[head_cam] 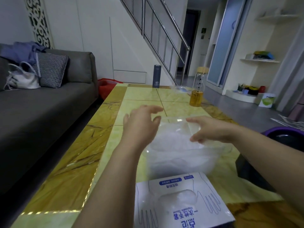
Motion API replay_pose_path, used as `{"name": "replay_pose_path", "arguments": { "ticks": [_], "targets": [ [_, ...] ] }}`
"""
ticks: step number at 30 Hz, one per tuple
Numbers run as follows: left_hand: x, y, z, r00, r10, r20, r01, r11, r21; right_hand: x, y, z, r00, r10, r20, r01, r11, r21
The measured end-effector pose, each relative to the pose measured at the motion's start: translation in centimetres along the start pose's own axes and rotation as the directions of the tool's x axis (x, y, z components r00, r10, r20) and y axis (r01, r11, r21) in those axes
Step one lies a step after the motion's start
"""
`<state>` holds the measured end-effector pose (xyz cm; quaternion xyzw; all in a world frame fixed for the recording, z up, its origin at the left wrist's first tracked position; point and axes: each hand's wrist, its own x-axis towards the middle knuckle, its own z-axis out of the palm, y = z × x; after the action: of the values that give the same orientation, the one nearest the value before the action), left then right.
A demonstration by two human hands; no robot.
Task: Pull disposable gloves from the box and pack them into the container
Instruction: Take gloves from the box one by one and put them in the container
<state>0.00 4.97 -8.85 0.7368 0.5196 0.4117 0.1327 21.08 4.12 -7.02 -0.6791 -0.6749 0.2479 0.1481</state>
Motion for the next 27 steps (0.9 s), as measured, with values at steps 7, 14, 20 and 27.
{"name": "replay_pose_path", "arguments": {
  "ticks": [7, 14, 20, 27],
  "targets": [
    [-1.0, 0.1, 1.2, 0.829, -0.182, 0.528, -0.026, 0.932, 0.361, -1.1, -1.6, -1.0, 0.966, -0.206, -0.155, 0.225, 0.967, 0.120],
    [-1.3, 0.6, 1.3, 0.812, -0.215, 0.542, -0.016, 0.921, 0.389, -0.1, 0.4, 0.4, 0.995, 0.019, 0.103, 0.034, 0.869, -0.494],
    [-0.6, 0.8, 0.3, 0.914, -0.083, 0.397, -0.068, 0.933, 0.352, 1.4, -0.2, 0.9, 0.970, 0.159, 0.183, 0.005, 0.742, -0.670],
    [-0.7, -0.5, 0.0, 0.888, -0.203, 0.412, -0.033, 0.866, 0.500, 1.7, -0.9, 1.2, 0.962, 0.199, 0.185, 0.022, 0.620, -0.784]
  ]
}}
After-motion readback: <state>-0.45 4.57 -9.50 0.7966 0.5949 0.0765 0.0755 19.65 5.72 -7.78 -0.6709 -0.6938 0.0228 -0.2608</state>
